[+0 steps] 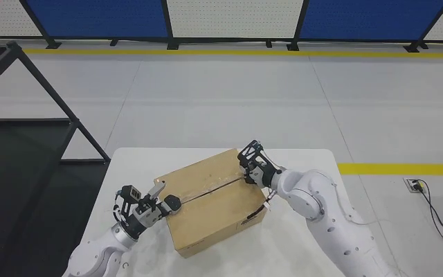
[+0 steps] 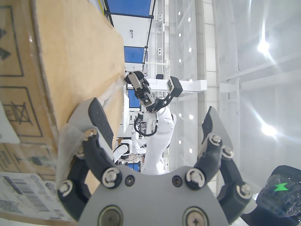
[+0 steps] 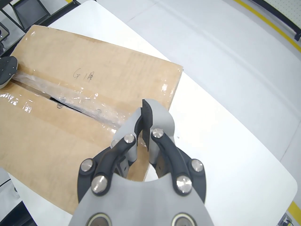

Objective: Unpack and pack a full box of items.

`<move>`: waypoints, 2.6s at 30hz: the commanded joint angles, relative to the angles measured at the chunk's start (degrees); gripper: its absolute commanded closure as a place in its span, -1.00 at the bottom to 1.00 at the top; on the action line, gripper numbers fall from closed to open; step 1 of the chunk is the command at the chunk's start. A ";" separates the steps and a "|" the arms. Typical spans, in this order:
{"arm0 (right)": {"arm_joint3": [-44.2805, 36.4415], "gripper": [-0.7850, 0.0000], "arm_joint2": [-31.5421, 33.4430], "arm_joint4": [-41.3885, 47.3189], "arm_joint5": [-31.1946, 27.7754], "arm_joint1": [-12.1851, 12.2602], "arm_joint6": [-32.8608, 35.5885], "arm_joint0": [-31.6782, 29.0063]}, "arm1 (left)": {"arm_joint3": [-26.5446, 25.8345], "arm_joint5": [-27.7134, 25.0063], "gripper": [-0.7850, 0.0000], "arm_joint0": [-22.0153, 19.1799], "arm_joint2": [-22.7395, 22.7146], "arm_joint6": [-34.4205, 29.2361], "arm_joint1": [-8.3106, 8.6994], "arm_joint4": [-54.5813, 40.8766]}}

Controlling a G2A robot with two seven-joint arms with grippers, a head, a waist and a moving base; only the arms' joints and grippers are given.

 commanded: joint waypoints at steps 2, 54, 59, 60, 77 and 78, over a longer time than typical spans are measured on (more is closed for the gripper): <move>-1.55 1.00 0.07 0.61 -2.74 0.11 -1.66 -0.86 | -0.11 0.03 -1.00 0.06 -0.16 -0.10 0.03 0.00; 11.30 1.00 -13.32 6.09 -11.23 -5.67 -7.20 8.03 | -2.03 -0.13 -1.00 1.56 -2.71 -0.80 0.16 -3.47; 9.16 1.00 -13.07 3.72 -12.88 -5.65 -10.08 7.83 | -1.12 -0.08 -1.00 1.25 -2.42 -0.84 0.12 -3.37; 8.89 1.00 -12.97 2.90 -12.98 -5.61 -10.71 7.70 | -0.98 -0.04 -1.00 1.18 -2.38 -0.81 0.12 -3.29; 4.21 1.00 -4.72 -0.45 -16.22 -3.13 -13.27 3.32 | -2.71 -0.39 -1.00 2.10 -4.29 -1.61 0.28 -5.35; 2.99 1.00 -3.67 -1.47 -16.67 -2.71 -13.70 2.37 | -3.03 -0.27 -1.00 2.02 -4.28 -1.62 0.29 -5.20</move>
